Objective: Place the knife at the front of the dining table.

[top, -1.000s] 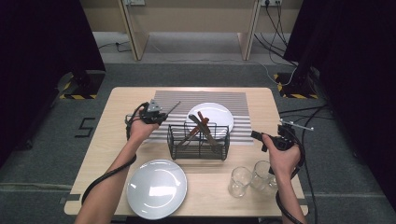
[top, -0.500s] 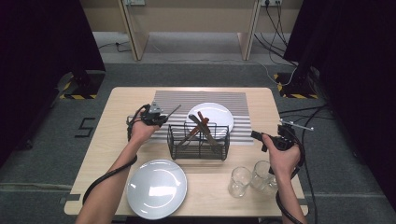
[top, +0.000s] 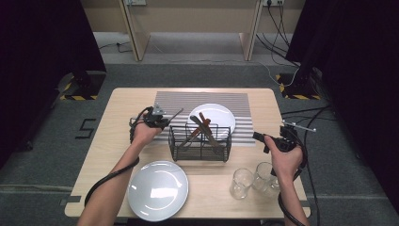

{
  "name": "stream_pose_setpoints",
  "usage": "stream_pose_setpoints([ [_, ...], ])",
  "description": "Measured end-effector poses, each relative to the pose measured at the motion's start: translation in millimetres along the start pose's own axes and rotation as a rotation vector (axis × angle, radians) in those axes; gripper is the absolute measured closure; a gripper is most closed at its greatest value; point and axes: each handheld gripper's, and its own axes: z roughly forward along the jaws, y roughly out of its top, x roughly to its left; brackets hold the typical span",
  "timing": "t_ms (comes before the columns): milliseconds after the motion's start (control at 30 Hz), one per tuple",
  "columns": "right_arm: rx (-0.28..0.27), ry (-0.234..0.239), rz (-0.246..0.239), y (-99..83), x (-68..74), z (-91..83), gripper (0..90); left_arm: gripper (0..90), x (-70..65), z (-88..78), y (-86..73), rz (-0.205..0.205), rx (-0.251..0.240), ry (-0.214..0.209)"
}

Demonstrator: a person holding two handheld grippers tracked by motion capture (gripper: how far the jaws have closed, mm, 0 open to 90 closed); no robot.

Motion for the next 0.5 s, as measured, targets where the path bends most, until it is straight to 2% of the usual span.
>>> stream_pose_setpoints([
  [233,0.005,0.009,0.009,-0.2,-0.7,2.0,47.8,83.1,3.9,-3.7,0.7,-0.010,0.003,-0.003],
  [500,-0.009,0.012,0.012,0.4,-2.7,-1.2,47.8,83.1,4.1,2.2,-6.4,-0.031,0.026,-0.013],
])
